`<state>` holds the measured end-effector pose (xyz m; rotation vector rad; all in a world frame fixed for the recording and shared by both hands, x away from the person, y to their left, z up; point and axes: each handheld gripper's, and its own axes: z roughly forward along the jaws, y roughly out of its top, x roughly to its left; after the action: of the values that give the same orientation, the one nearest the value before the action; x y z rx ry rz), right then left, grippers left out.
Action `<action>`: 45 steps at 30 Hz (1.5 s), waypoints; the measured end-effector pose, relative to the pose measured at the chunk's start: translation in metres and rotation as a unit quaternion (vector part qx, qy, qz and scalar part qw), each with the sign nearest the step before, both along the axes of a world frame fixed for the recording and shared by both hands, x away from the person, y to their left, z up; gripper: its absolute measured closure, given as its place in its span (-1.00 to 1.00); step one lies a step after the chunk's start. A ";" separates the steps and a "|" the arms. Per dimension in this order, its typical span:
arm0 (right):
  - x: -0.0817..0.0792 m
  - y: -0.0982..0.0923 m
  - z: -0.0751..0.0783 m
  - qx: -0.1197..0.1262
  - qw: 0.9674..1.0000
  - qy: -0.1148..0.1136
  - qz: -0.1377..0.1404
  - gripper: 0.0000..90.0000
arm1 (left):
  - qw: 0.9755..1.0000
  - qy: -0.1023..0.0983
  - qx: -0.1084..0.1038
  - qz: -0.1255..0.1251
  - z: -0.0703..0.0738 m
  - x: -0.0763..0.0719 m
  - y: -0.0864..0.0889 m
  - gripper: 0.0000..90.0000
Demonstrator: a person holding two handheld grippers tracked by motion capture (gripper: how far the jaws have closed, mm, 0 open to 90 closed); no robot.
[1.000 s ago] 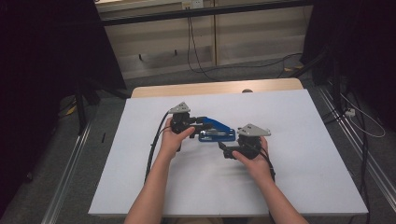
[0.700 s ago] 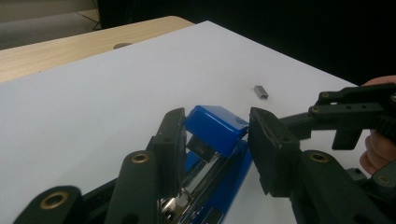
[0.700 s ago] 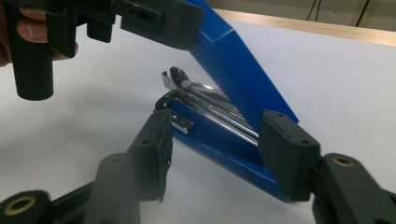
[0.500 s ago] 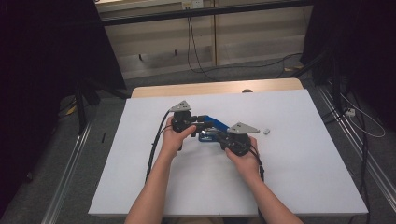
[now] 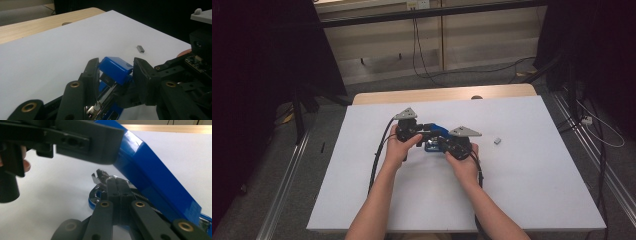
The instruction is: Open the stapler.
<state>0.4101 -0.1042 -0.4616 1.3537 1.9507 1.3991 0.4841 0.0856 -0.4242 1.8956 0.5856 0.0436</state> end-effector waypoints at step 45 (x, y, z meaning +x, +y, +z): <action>0.016 0.017 -0.004 0.019 1.000 -0.010 -0.018 1.00 | 1.000 0.012 -0.026 0.004 0.000 0.002 0.006 0.23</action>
<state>0.4264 -0.0868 -0.4652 1.3787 1.8882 1.4335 0.4859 0.0916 -0.4242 1.8454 0.6060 0.0110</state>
